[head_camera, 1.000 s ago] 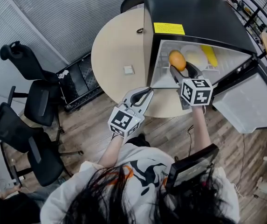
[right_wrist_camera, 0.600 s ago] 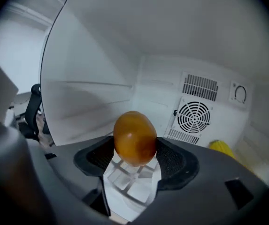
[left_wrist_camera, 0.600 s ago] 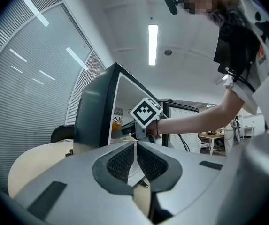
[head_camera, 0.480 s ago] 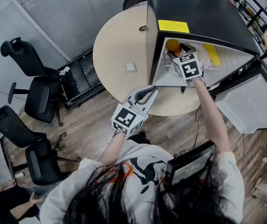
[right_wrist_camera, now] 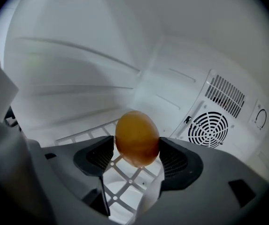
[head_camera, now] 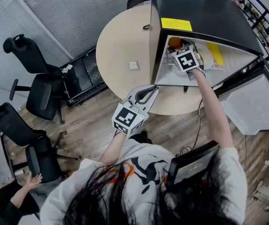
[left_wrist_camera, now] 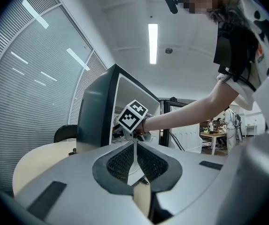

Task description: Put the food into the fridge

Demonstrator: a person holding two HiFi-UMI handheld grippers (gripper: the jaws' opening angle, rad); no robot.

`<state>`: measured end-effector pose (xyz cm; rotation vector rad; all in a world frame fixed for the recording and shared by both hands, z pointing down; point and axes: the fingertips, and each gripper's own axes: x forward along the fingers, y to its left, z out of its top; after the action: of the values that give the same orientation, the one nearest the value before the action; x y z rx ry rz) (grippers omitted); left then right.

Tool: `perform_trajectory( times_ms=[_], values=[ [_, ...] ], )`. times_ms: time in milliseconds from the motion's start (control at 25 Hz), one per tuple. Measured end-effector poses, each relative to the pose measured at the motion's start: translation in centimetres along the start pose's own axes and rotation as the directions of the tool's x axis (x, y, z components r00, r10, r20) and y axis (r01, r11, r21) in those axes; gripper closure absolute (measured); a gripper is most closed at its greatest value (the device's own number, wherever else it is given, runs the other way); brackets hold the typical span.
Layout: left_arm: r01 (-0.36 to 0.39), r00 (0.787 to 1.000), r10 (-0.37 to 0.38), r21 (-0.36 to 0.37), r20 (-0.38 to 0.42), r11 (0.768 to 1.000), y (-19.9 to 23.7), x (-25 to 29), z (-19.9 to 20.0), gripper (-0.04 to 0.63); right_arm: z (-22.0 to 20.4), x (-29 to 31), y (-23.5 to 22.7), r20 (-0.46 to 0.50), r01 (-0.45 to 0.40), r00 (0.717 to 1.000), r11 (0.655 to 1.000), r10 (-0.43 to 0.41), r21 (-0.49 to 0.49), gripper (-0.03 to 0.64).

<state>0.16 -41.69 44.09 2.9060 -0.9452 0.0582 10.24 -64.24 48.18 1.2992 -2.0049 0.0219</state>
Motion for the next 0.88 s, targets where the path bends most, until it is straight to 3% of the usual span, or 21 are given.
perform_trajectory(
  times_ms=[400,640,880],
  values=[
    [0.008,1.0,-0.008,0.006,0.001,1.0,-1.4,0.2,0.2,0.58,-0.4,-2.2,-0.1,0.048,-0.047,0.998,0.997,0.044,0.066,0.285],
    [0.012,1.0,-0.012,0.011,0.002,1.0,-2.3,0.3,0.3,0.58,0.5,-5.6,-0.4,0.151,-0.034,0.988,0.989,0.012,0.143,0.285],
    [0.014,1.0,-0.014,0.013,-0.006,1.0,-3.3,0.2,0.0,0.58,0.7,-10.3,0.8,0.297,-0.078,0.955,0.95,-0.016,0.302,0.285]
  ],
)
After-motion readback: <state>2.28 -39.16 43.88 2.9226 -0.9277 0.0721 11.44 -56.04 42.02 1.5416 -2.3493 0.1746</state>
